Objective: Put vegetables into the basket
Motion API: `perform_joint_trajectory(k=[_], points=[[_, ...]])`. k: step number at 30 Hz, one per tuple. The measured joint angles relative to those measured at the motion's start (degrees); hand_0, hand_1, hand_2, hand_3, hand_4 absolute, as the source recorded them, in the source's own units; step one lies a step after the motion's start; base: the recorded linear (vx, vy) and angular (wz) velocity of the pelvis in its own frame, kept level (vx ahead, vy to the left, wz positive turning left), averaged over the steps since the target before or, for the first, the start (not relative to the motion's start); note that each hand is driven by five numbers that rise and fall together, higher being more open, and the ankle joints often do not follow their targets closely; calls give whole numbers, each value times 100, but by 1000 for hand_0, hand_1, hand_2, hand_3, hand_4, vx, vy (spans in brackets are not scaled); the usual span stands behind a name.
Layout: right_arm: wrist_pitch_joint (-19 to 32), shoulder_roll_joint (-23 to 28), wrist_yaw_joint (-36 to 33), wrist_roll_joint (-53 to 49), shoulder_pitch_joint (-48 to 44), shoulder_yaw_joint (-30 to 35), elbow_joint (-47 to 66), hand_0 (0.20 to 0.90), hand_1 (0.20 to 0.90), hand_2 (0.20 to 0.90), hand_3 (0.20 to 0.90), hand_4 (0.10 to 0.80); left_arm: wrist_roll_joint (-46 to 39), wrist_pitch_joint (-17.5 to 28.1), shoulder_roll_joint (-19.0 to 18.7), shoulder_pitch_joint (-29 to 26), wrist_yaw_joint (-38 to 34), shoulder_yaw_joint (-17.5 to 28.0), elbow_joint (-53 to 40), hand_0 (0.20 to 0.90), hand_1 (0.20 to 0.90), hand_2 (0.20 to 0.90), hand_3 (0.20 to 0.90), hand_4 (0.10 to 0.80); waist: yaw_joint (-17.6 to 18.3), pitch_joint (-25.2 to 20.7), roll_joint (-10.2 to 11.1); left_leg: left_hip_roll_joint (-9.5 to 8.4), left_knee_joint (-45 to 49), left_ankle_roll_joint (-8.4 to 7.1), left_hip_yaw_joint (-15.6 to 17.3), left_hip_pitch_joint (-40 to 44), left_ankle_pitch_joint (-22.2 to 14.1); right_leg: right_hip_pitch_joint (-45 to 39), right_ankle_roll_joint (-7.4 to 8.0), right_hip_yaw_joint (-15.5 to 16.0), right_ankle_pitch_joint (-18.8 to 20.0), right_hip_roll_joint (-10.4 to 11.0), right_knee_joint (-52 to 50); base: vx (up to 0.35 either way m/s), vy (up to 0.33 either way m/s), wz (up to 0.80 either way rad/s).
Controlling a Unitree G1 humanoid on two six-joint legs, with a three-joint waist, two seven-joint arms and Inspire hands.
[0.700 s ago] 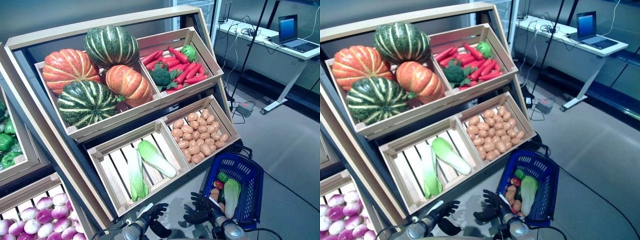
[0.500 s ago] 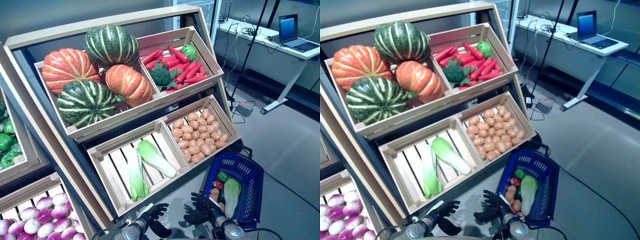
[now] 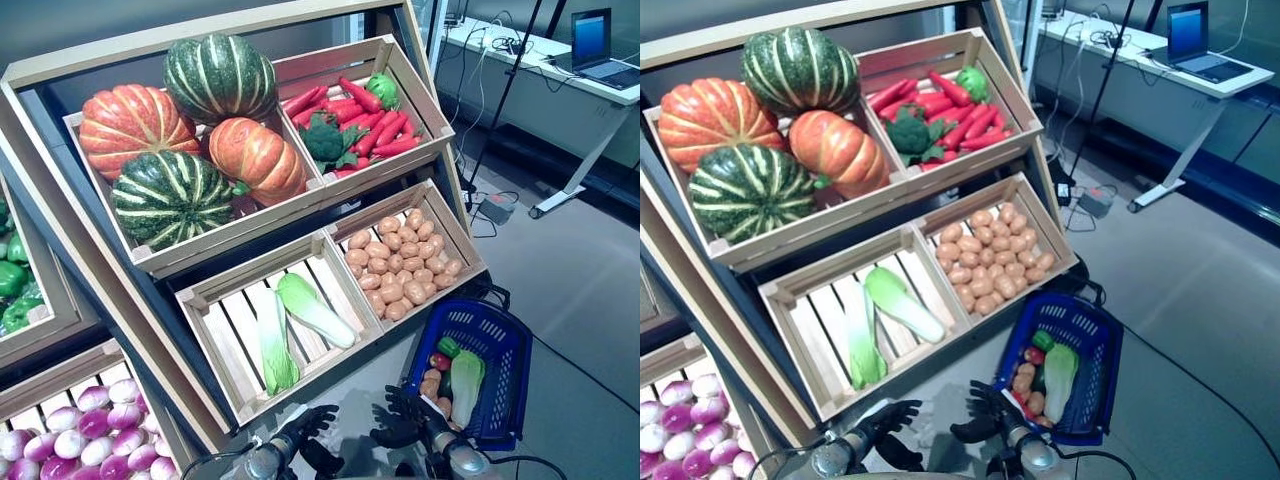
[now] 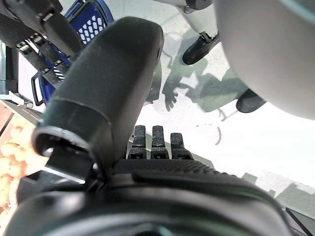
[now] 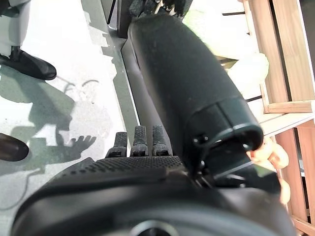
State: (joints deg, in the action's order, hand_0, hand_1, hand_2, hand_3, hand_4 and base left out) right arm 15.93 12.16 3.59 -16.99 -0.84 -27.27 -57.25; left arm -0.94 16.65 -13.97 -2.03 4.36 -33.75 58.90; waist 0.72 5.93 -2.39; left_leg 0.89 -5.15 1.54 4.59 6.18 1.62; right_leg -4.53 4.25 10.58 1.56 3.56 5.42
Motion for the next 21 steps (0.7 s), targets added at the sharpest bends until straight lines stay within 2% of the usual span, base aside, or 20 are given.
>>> perform_joint_trajectory(k=[8, 16, 21], points=[[-162, 139, -37, -198, -32, 10, 211, 900, 900, 900, 900, 800, 8, 54, -98, -62, 199, -314, -388, 900, 900, 900, 900, 800, 17, 64, -87, 10, 1, -26, -68, -83, 20, 57, 4, 65, 2, -12, 0, -29, -1, 4], [-204, 144, -35, -196, -55, 21, 215, 900, 900, 900, 900, 800, -24, 157, -109, -70, 229, -305, -442, 900, 900, 900, 900, 800, 7, 87, -83, 10, 0, -26, -101, -40, 20, -1, 4, 80, 0, -13, 0, 2, 0, 1], [-341, 151, -36, -199, -49, 32, 339, 900, 900, 900, 900, 800, -739, 335, -179, 16, 134, -24, -961, 900, 900, 900, 900, 800, -7, 124, -29, 14, 0, -33, -107, -34, 25, -10, 3, 88, 0, -16, -1, 0, 0, 0]])
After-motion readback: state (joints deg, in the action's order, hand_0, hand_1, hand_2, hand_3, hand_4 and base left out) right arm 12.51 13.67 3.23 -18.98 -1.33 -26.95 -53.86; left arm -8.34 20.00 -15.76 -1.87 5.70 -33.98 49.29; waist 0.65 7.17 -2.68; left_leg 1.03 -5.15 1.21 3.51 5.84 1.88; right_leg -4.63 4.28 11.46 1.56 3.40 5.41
